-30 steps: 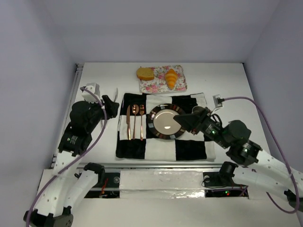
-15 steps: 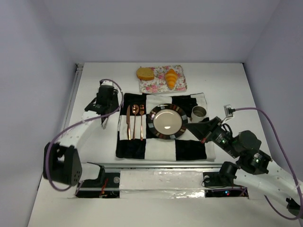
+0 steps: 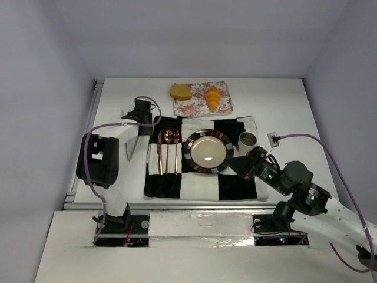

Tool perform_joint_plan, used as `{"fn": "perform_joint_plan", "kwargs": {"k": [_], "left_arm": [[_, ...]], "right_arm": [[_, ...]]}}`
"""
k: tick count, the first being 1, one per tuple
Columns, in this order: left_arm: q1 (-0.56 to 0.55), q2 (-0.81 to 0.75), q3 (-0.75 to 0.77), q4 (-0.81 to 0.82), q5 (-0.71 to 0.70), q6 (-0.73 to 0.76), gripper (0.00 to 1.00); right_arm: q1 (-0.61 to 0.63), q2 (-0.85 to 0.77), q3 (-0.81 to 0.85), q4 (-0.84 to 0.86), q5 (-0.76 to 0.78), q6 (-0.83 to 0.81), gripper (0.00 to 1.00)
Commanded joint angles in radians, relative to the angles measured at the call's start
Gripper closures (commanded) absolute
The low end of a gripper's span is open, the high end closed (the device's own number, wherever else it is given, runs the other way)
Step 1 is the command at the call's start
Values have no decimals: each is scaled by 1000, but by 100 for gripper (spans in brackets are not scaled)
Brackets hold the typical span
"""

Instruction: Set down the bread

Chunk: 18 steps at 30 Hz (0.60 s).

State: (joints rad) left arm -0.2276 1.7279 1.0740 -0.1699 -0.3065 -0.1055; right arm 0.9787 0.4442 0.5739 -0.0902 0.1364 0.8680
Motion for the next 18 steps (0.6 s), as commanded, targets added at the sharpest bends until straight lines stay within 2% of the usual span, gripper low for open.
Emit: {"fn": "perform_joint_plan", "kwargs": {"k": [1, 7, 8, 9, 12, 15, 18], "left_arm": [[19, 54, 76, 32, 0, 32, 50], [28, 197, 174, 17, 3, 49, 59], [28, 209, 181, 12, 4, 50, 65], [28, 231, 185, 10, 4, 50, 81], [48, 245, 187, 12, -11, 49, 100], [59, 217, 176, 12, -71, 29, 100], [59, 149, 181, -3, -152, 6, 100]], "right_arm": [[5, 7, -14, 30, -24, 3, 75], [5, 19, -23, 29, -43, 16, 75], [5, 22, -23, 26, -43, 14, 75], [5, 24, -22, 20, -44, 14, 75], [5, 37, -22, 14, -44, 14, 75], [5, 63, -22, 1, -24, 19, 75], [5, 109, -19, 24, -40, 9, 88]]}}
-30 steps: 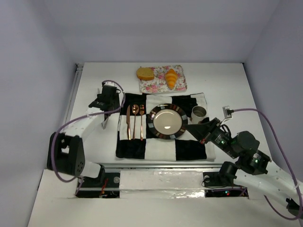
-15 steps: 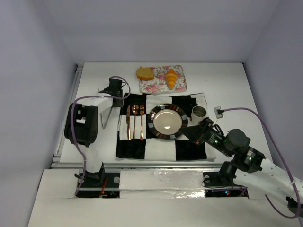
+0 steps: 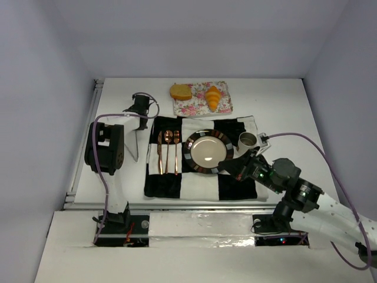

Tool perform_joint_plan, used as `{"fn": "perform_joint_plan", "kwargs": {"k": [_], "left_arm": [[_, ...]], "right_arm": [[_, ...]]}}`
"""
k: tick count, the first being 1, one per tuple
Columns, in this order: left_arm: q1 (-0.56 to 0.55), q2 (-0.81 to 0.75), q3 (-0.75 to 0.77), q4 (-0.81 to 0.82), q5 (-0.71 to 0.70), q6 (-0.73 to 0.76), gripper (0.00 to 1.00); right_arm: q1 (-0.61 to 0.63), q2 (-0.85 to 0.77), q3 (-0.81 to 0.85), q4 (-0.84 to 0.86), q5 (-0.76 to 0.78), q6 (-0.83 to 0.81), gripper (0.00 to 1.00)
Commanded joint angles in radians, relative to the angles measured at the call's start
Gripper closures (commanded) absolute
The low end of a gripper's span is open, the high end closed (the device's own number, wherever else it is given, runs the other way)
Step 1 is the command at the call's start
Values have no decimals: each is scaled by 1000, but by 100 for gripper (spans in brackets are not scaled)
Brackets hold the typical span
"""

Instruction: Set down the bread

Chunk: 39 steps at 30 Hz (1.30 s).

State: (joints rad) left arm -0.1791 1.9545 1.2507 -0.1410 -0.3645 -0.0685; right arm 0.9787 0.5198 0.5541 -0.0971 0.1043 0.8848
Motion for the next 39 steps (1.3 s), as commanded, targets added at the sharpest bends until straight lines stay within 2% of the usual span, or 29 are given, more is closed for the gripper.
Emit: {"fn": "perform_joint_plan", "kwargs": {"k": [1, 6, 7, 8, 9, 10, 11, 12, 13, 14, 16, 17, 19, 20, 22, 31, 35, 39], "left_arm": [[10, -107, 6, -35, -102, -39, 100], [-25, -343, -31, 1, -59, -91, 100], [-39, -444, -36, 7, -32, -115, 100], [-48, -495, -62, 30, 72, -129, 100], [-48, -553, -79, 50, 146, -146, 100], [-48, -666, -101, 70, 213, -192, 100], [-48, -718, -143, 117, 349, -223, 100], [-48, -815, -163, 138, 501, -282, 100], [-48, -859, -184, 173, 503, -283, 100], [-48, -894, -201, 222, 635, -357, 100], [-48, -988, -267, 297, 775, -446, 100], [-48, -1015, -293, 401, 888, -497, 100], [-48, -1089, -385, 534, 982, -661, 100], [-48, -1109, -417, 670, 1046, -716, 100], [-48, -1150, -488, 776, 1090, -838, 100], [-48, -1183, -606, 1101, 1197, -1034, 100], [-48, -1172, -669, 1346, 1242, -1187, 100], [-48, -1160, -727, 1485, 1263, -1261, 100]], "right_arm": [[5, 84, 7, 68, -56, -20, 100], [5, 299, 104, 163, -156, -89, 100], [5, 325, 130, 215, -173, -89, 100], [5, 374, 139, 250, -184, -84, 99], [5, 397, 142, 293, -195, -77, 89], [5, 422, 153, 374, -216, -70, 55], [5, 472, 162, 411, -225, -63, 38], [5, 495, 180, 480, -227, -52, 17], [5, 520, 181, 514, -222, -52, 9], [5, 543, 203, 543, -213, -44, 3], [5, 620, 227, 624, -200, -43, 0], [5, 647, 243, 637, -202, -47, 0], [5, 718, 289, 671, -209, -53, 0], [5, 735, 299, 680, -206, -53, 0], [5, 764, 316, 704, -219, -53, 0], [5, 830, 306, 836, -393, -7, 0], [14, 893, 320, 876, -419, 29, 0], [23, 942, 320, 973, -457, 85, 0]]}}
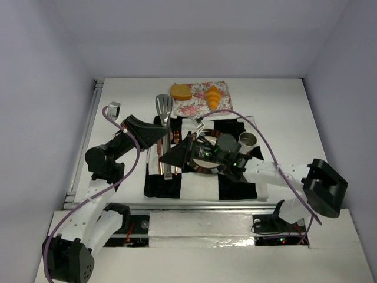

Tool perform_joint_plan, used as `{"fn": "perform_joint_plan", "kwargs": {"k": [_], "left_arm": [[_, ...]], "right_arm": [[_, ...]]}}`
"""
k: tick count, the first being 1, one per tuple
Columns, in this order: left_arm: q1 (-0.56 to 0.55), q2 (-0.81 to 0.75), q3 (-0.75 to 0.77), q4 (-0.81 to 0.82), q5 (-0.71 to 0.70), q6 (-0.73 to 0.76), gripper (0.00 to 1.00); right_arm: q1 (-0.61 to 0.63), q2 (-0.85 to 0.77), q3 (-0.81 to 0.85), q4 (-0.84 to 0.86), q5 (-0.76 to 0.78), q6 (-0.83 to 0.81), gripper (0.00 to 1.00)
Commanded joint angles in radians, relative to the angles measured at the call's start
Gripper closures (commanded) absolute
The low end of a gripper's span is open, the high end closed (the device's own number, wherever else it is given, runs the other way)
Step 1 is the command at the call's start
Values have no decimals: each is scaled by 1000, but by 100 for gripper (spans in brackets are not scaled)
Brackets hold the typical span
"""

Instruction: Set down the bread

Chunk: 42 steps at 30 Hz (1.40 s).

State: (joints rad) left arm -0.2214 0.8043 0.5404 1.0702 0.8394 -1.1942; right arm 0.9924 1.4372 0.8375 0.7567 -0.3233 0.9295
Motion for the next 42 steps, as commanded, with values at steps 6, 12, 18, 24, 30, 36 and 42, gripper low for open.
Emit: {"fn": "perform_joint_plan", "kwargs": {"k": [6, 12, 18, 24, 30, 36, 42], "left_arm": [[-6, -2, -49, 326, 69, -157, 100], [-6, -19, -51, 306, 73, -136, 100], [-6, -20, -71, 275, 72, -119, 99], [-6, -33, -68, 160, 63, -58, 81], [-6, -59, -59, 45, 56, 25, 62], [-6, -63, -25, -79, 81, 103, 34], [-6, -68, -22, -114, 118, 113, 25]], "right_arm": [[28, 80, 35, 271, -49, 112, 10], [28, 88, 22, 296, -19, 124, 28], [37, 45, -17, 280, 38, 118, 42], [37, -20, -29, 146, 93, 71, 47], [37, -75, -5, -34, 148, 23, 50], [37, -95, -1, -77, 194, 42, 57], [37, -101, -9, -22, 240, 68, 58]]}}
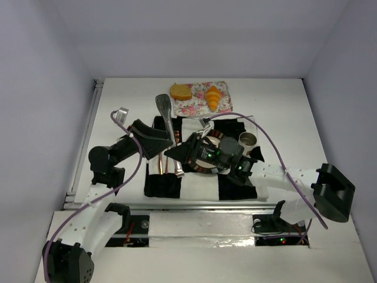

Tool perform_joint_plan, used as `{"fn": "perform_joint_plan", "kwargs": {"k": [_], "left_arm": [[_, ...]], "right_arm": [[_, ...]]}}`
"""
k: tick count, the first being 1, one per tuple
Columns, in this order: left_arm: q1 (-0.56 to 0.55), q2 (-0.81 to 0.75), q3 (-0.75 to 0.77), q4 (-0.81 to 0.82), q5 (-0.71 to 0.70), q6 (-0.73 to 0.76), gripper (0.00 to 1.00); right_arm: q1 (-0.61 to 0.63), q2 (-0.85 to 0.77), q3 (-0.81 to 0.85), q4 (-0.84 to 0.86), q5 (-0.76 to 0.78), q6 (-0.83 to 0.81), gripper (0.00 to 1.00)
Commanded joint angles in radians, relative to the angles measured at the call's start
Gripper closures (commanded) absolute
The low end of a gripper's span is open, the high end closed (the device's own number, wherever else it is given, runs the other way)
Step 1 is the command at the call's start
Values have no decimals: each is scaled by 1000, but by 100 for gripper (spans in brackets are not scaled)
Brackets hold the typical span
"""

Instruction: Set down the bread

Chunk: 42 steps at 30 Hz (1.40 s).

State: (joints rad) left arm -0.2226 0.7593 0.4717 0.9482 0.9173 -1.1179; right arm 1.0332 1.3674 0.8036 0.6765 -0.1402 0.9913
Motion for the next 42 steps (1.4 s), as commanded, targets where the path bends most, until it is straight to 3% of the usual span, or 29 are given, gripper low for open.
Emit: {"fn": "perform_joint_plan", "kwargs": {"k": [1, 9, 13, 18, 22, 30, 34, 42], "left_arm": [[-4, -23, 47, 1, 43, 39, 24], [-4, -72, 82, -158, 68, 124, 13], [-4, -126, 163, -391, 9, 277, 13], [-4, -149, 359, -884, -257, 591, 16], [-4, -164, 426, -1121, -475, 732, 17], [-4, -218, 314, -1184, -569, 811, 17], [-4, -279, 259, -1128, -514, 799, 18], [-14, -383, 142, -1057, -508, 759, 19]], "right_arm": [[-4, -34, 26, 58, 68, 7, 58], [-42, -86, 66, -44, 125, 3, 56], [-62, -123, 69, -170, 123, -16, 56], [-108, -125, 150, -469, 111, -101, 57], [-179, -73, 224, -737, 65, -192, 58], [-367, 113, 468, -1058, 42, -414, 58], [-436, 229, 598, -1245, 82, -508, 59], [-510, 383, 755, -1401, 214, -582, 58]]}}
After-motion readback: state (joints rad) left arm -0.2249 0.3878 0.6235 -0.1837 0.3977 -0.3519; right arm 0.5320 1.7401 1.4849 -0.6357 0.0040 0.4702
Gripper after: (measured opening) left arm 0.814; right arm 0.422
